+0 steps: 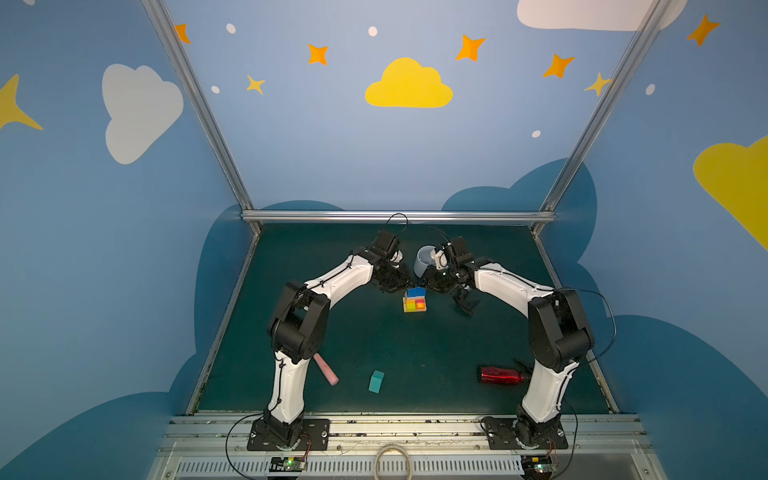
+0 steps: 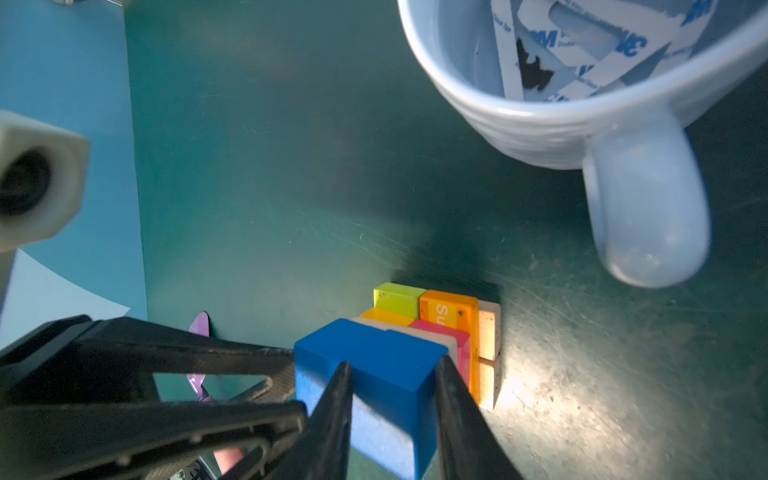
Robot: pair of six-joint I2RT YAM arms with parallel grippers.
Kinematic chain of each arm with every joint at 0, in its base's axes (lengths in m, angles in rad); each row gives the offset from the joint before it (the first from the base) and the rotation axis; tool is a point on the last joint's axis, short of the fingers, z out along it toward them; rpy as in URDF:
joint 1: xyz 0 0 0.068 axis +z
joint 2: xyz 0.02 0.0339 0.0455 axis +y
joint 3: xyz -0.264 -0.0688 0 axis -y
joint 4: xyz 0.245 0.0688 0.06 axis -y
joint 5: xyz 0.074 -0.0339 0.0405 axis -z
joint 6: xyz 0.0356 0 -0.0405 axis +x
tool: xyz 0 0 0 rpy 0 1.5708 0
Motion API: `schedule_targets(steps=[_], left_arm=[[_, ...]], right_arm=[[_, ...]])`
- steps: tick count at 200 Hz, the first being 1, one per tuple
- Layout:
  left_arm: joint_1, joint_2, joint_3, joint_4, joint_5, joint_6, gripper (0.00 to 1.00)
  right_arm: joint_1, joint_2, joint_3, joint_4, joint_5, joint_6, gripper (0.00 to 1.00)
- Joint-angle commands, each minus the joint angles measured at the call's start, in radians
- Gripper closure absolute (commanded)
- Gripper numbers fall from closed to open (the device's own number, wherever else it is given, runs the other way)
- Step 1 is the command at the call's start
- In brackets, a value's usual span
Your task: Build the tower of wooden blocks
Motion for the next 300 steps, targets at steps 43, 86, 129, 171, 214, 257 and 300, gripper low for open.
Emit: schedule_targets(steps=[43,86,129,171,214,257,300], left_arm=[[-0.008,-0.028,-0.009,-0.002,0.007,-0.003,0.69],[-0.008,-0.03,-0.007,-0.009,-0.001,0.0,0.68],[-0.007,-0.03,0.002,-0.022,-0.016,0.003,0.59],[-0.007,-0.032,0.008,-0.027,-0.022,0.003,0.55],[-0.007,-0.041,0.011,-0.033,-0.031,0.005,0.5],[-0.004,-0.065,0.009,-0.039,-0.043,0.01,0.44],[0.001,-0.111,0.008,-0.062,-0.073,0.02,0.4]], right_arm=[[0.002,-0.009,0.031,0.003,-0.017,-0.002,0.67],[0.003,-0.005,0.034,0.002,-0.019,0.001,0.67],[0.002,-0.009,0.033,-0.003,-0.014,-0.001,0.64],[0.003,-0.014,0.03,-0.008,-0.007,0.0,0.59],[-0.001,-0.031,0.028,-0.014,0.001,-0.002,0.53],[-0.001,-0.056,0.022,-0.022,0.017,-0.004,0.44],[-0.001,-0.098,0.013,-0.04,0.033,-0.003,0.38]])
